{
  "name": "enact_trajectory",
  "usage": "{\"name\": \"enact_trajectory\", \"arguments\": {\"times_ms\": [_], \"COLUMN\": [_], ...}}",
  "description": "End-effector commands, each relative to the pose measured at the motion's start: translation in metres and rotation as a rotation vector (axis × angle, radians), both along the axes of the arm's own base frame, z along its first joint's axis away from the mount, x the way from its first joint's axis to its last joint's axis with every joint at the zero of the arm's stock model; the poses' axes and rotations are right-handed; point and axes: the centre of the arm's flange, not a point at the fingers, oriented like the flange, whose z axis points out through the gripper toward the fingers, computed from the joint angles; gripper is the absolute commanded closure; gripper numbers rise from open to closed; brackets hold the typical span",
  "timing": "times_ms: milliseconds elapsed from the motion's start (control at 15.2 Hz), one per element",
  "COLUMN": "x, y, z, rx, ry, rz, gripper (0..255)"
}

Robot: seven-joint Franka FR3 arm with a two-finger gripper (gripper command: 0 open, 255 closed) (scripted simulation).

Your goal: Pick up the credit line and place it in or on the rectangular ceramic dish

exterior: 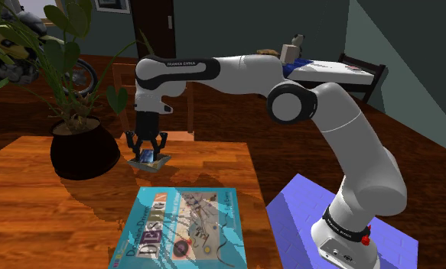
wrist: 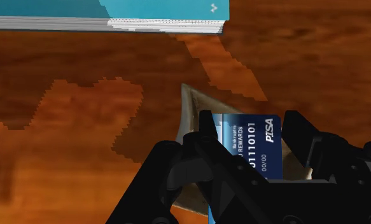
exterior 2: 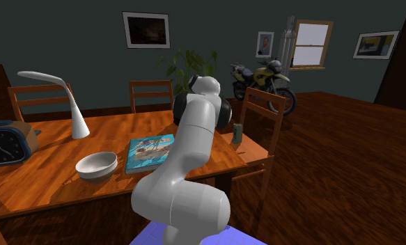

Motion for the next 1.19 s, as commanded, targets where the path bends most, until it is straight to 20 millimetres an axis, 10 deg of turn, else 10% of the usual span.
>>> {"name": "enact_trajectory", "arguments": {"times_ms": [0,1122], "x": [0.000,0.020], "y": [0.000,-0.019], "z": [0.000,0.042], "rx": [0.000,0.000], "ry": [0.000,0.000], "rz": [0.000,0.000], "gripper": [0,0]}}
